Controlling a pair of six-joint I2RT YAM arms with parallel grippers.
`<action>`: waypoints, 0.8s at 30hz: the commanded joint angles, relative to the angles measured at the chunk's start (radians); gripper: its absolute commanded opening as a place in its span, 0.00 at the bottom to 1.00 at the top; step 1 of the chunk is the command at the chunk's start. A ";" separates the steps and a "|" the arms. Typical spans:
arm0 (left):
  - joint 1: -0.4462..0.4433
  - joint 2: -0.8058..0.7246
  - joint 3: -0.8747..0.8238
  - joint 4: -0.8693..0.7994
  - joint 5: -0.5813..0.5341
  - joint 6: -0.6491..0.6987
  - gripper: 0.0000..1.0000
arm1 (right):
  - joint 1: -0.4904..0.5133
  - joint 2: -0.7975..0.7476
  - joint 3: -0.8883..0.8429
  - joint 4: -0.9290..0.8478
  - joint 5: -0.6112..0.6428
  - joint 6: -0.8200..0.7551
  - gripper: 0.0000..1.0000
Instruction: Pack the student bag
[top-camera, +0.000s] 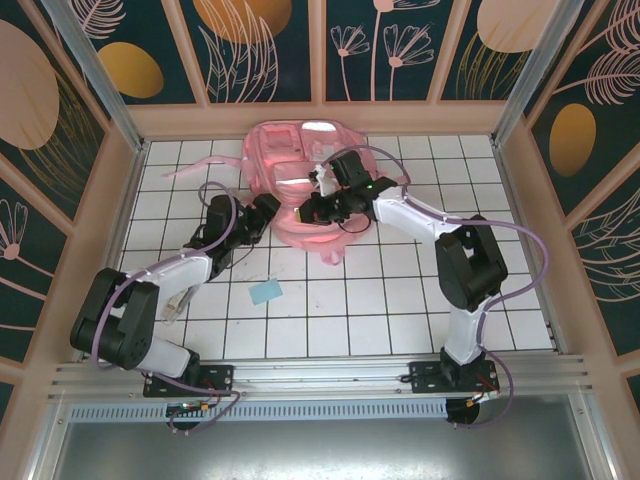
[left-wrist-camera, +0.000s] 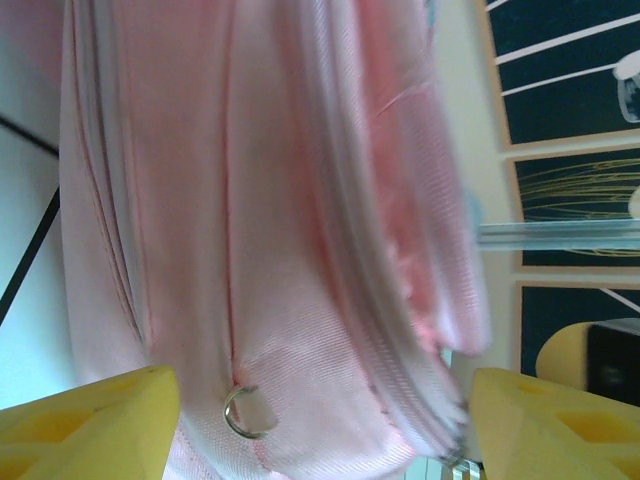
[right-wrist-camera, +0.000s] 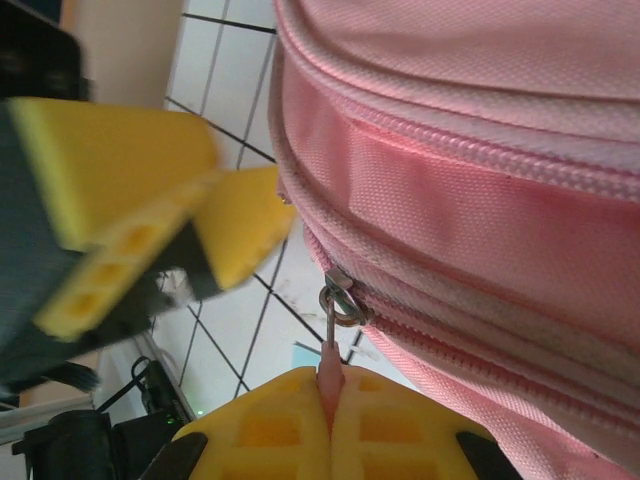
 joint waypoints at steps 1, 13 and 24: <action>-0.026 0.051 0.019 0.103 -0.007 -0.062 0.75 | 0.046 -0.028 0.055 0.080 -0.123 -0.012 0.00; -0.040 0.171 0.115 0.175 -0.057 -0.023 0.04 | 0.126 -0.077 -0.046 -0.115 -0.041 -0.125 0.00; 0.032 0.092 0.112 0.042 -0.046 0.097 0.00 | -0.055 -0.144 -0.291 -0.413 0.495 -0.236 0.00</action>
